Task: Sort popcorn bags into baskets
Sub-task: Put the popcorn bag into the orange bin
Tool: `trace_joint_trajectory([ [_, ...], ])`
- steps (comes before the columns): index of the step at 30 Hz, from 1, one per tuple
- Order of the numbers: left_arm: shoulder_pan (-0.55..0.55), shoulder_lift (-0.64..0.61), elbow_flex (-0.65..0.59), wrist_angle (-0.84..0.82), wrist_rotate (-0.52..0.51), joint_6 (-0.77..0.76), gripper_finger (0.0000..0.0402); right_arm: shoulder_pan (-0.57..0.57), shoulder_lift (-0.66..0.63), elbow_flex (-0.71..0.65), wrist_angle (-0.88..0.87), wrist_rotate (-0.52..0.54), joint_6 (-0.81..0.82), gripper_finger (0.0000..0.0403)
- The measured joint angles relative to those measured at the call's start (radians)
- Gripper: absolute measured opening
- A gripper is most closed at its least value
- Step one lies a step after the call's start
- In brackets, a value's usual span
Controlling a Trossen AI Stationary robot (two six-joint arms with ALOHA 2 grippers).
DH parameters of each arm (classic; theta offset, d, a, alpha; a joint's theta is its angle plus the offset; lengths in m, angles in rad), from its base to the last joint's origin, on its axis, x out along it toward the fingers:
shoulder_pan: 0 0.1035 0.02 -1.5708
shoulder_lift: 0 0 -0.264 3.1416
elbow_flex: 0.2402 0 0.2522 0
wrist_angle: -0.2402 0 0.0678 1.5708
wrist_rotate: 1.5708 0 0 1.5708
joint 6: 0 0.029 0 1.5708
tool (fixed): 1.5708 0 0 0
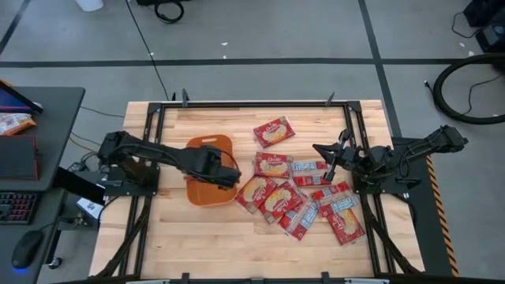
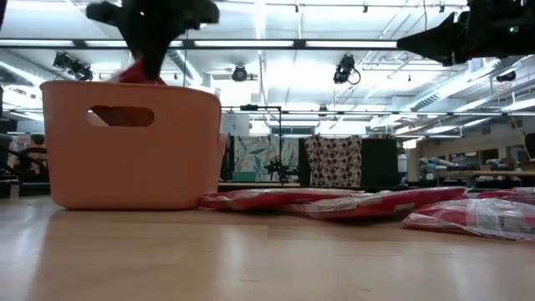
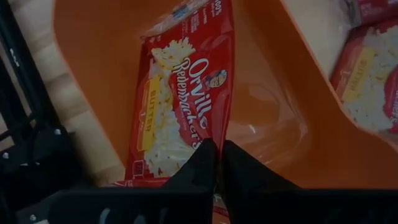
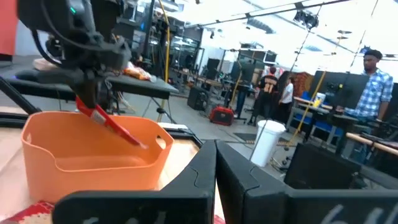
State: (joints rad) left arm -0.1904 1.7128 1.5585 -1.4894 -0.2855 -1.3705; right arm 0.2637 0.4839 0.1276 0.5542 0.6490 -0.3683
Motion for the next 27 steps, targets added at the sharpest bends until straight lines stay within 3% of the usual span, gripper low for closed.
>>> trace_joint_trajectory([
  [7,0.043,0.043,-0.001,0.004,0.023,0.051,0.0036,-0.020,0.000,0.000,-0.007,-0.018,0.001,0.0016],
  [17,0.043,0.048,-0.001,0.046,0.009,0.090,0.0147,-0.024,0.000,0.000,-0.009,-0.025,0.006,0.0016],
  [21,0.041,0.048,-0.001,0.220,0.010,0.241,0.0164,-0.024,0.000,0.000,-0.008,-0.060,0.009,0.0016],
  [27,0.034,0.048,-0.001,0.548,0.008,0.654,0.0166,-0.024,0.000,0.000,-0.002,-0.074,0.010,0.0016],
])
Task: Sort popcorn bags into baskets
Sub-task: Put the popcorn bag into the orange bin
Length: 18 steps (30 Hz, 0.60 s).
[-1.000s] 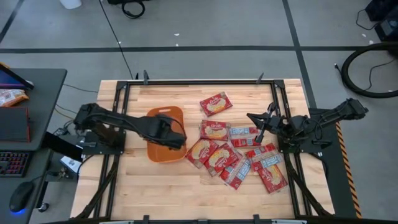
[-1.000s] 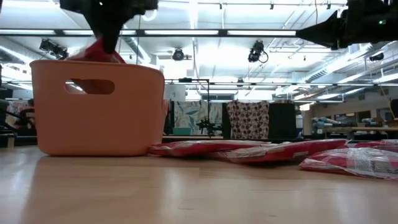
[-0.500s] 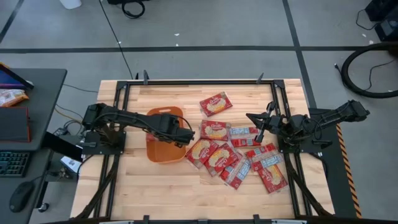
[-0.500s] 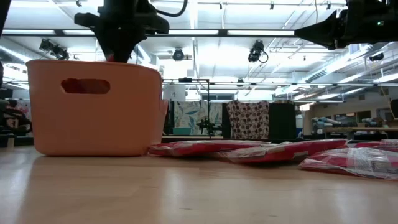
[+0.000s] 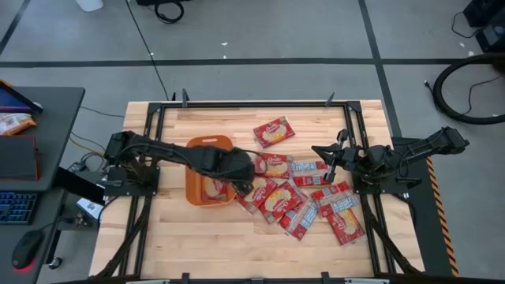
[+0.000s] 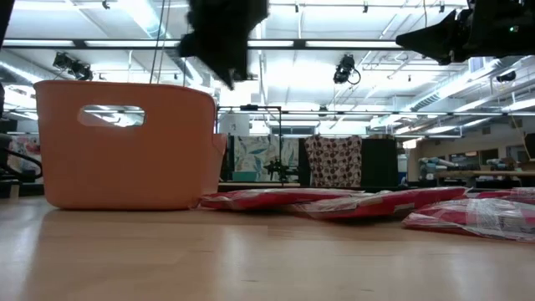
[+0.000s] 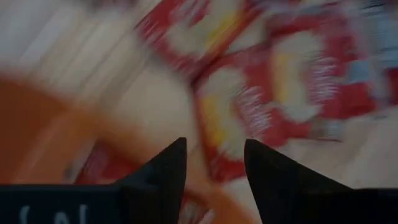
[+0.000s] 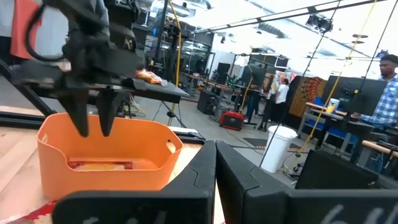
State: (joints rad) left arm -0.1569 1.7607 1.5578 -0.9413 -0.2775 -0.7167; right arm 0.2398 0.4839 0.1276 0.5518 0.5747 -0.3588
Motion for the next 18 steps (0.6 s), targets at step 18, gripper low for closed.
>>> trace_joint_trajectory([
  [18,0.062,0.200,0.000,0.253,-0.014,0.350,0.0168,0.000,0.013,0.000,0.000,0.004,0.026,0.0016],
])
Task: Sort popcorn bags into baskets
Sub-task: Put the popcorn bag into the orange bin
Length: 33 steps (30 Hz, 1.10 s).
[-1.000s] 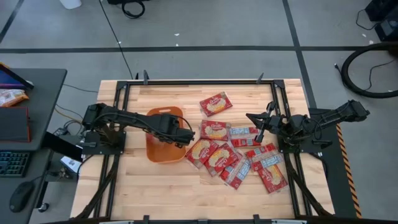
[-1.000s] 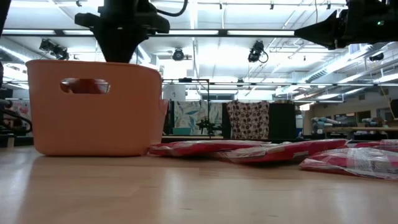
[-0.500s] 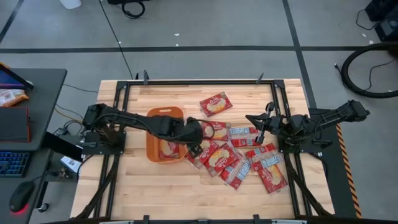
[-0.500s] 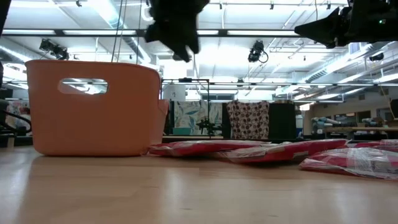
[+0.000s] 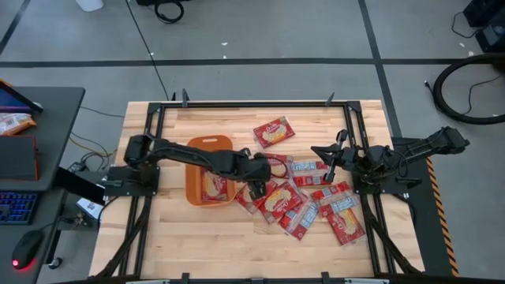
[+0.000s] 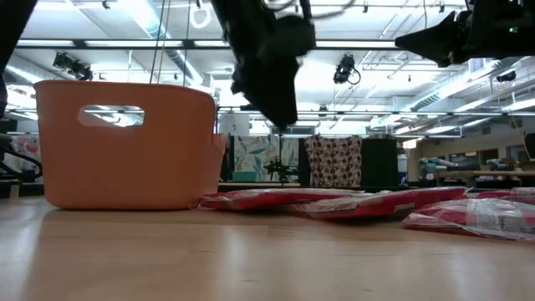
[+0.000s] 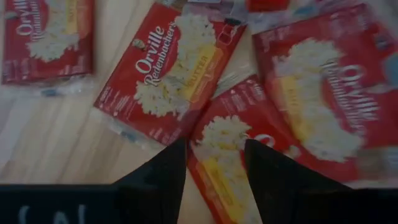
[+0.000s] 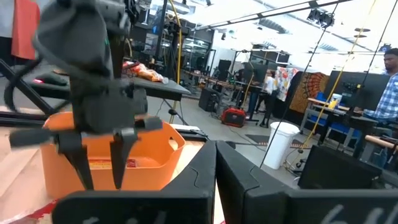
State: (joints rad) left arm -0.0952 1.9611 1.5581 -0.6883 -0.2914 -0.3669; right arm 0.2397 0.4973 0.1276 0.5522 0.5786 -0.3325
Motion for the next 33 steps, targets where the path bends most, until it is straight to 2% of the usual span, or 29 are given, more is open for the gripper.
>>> trace_joint_trajectory([
  [12,0.053,0.104,0.000,0.172,0.000,0.152,0.0212,-0.015,0.000,0.000,0.001,0.004,0.000,0.0016],
  [20,0.054,0.156,0.001,0.343,-0.008,0.428,0.0204,-0.021,0.000,0.000,-0.006,0.004,0.011,0.0016],
  [33,0.059,0.269,0.002,0.349,-0.013,0.585,0.0203,-0.021,0.000,0.000,-0.010,0.004,0.010,0.0016],
])
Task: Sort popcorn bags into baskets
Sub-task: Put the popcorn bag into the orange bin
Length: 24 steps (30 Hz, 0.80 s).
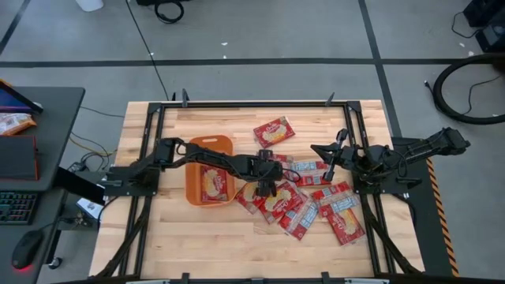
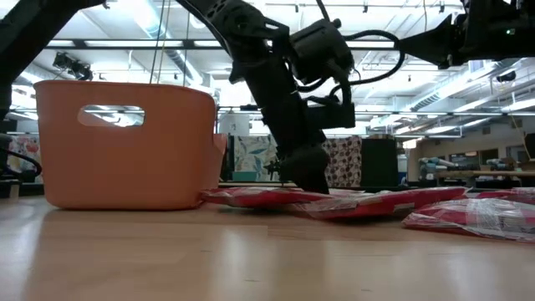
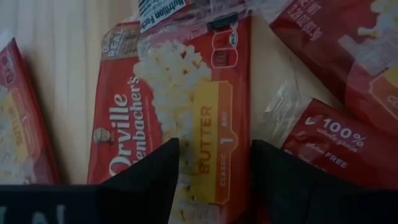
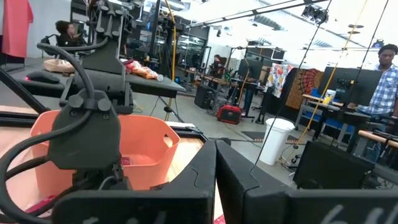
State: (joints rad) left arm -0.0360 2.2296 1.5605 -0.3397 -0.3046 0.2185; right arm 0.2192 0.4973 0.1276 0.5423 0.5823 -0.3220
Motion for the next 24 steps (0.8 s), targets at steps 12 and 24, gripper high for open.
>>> trace_joint_trajectory([
  [12,-0.001,0.003,0.000,-0.025,0.003,-0.056,0.0064,0.000,0.000,0.000,0.000,0.000,-0.003,0.0016],
  [24,0.029,-0.046,0.294,-0.414,-0.057,-0.268,0.0009,0.000,0.001,0.000,-0.001,0.001,-0.019,0.0016],
])
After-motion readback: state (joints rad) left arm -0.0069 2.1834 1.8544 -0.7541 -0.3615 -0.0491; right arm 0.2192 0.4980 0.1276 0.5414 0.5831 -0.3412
